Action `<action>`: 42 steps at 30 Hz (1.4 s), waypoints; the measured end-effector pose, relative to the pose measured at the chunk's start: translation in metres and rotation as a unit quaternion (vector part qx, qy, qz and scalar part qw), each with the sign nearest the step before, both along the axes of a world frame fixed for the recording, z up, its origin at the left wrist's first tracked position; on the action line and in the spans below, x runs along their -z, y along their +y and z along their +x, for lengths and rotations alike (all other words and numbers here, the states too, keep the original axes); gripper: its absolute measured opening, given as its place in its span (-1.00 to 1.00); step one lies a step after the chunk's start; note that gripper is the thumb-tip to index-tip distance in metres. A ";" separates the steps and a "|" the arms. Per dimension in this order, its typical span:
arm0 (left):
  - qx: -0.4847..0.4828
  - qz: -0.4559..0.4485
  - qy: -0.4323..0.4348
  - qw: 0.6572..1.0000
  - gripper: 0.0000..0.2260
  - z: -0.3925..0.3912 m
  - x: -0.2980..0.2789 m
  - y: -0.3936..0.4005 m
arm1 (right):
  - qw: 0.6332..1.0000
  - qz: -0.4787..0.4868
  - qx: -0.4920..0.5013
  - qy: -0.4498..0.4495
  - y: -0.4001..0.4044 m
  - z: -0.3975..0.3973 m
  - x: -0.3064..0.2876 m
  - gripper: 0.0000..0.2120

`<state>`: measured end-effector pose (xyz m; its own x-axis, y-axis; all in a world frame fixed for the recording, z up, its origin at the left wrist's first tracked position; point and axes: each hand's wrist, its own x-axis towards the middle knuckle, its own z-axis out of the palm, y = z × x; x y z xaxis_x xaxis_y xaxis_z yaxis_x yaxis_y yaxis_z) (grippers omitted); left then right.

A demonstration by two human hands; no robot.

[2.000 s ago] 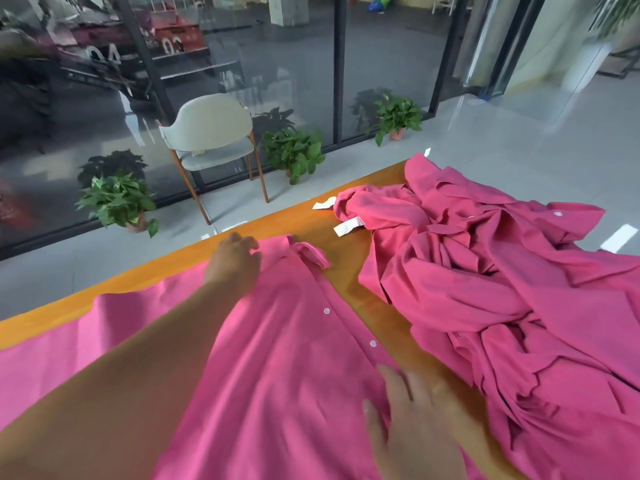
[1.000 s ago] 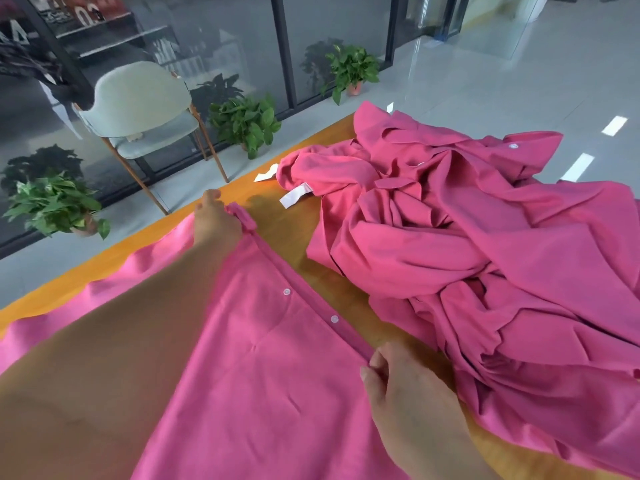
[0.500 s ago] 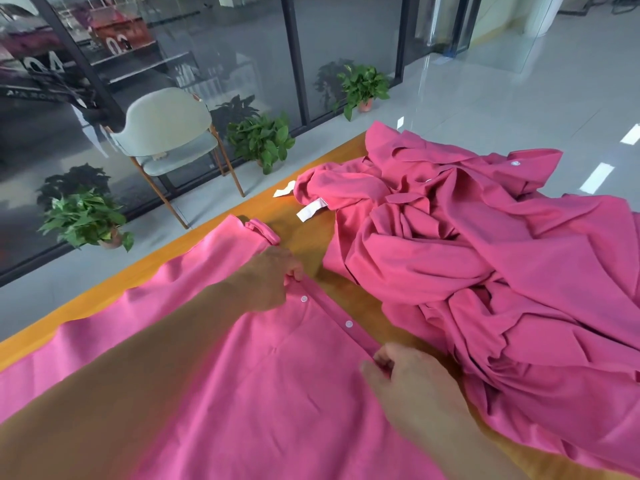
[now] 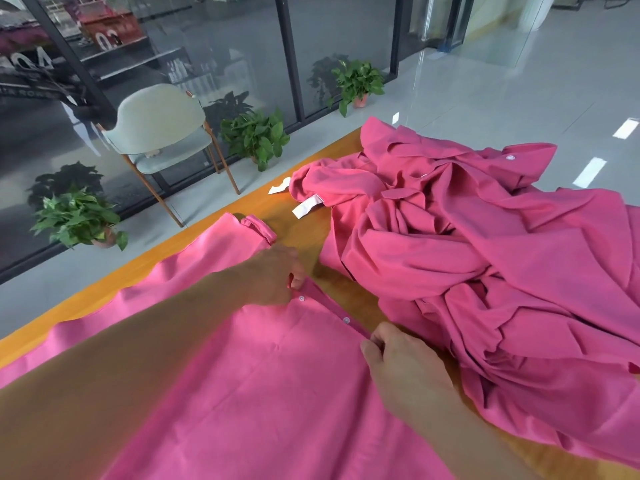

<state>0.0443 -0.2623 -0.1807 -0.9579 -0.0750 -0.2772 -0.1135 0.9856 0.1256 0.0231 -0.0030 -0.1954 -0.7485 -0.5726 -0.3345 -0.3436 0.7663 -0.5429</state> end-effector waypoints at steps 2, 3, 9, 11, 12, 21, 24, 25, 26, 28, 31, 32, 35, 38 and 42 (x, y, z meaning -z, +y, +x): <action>-0.012 0.036 0.026 0.999 -0.78 -0.001 -0.002 0.001 | 1.000 -0.005 0.000 0.009 0.001 0.000 0.000 -0.82; -0.030 0.054 0.037 0.997 -0.81 -0.001 -0.004 0.001 | 1.000 -0.006 0.000 0.021 0.002 0.000 0.001 -0.82; -0.091 0.045 0.047 0.994 -0.94 -0.008 0.005 0.006 | 0.996 0.016 0.010 0.084 -0.001 0.000 0.010 -0.84; -0.085 0.018 0.064 0.994 -0.92 -0.008 0.009 0.008 | 0.995 0.024 0.014 0.099 -0.001 -0.001 0.011 -0.83; -0.081 0.010 0.082 0.993 -0.91 -0.008 0.010 0.009 | 0.994 0.024 0.017 0.103 -0.001 -0.002 0.011 -0.83; -0.173 -0.090 0.172 0.966 -0.75 0.005 0.027 0.034 | 0.996 0.039 0.017 0.074 0.020 -0.003 -0.001 -0.61; -0.220 -0.070 0.218 0.948 -0.82 0.018 0.029 0.062 | 0.999 0.036 0.020 0.030 0.045 0.000 -0.006 -0.54; -0.226 -0.043 0.211 0.950 -0.85 0.023 0.030 0.075 | 0.999 0.029 0.020 0.015 0.053 0.000 -0.007 -0.53; -0.232 -0.011 0.205 0.951 -0.86 0.027 0.031 0.090 | 1.000 0.020 0.017 0.010 0.059 0.000 -0.008 -0.54; -0.241 0.048 0.216 0.945 -0.89 0.034 0.031 0.117 | 1.000 0.008 0.007 0.008 0.067 0.000 -0.013 -0.53; -0.245 0.087 0.261 0.930 -0.91 0.044 0.029 0.152 | 1.000 0.004 -0.015 -0.009 0.080 0.001 -0.021 -0.54; -0.242 0.093 0.258 0.931 -0.85 0.047 0.030 0.162 | 0.999 0.016 -0.029 -0.014 0.086 0.002 -0.023 -0.54; -0.232 0.081 0.168 0.955 -0.67 0.054 0.038 0.189 | 0.994 0.069 -0.084 -0.028 0.113 0.004 -0.028 -0.62; -0.243 0.044 0.158 0.956 -0.71 0.060 0.046 0.200 | 0.992 0.088 -0.095 -0.013 0.146 0.006 -0.026 -0.75; -0.263 0.032 0.143 0.954 -0.67 0.061 0.043 0.211 | 0.994 0.088 -0.057 0.041 0.182 0.012 -0.020 -0.72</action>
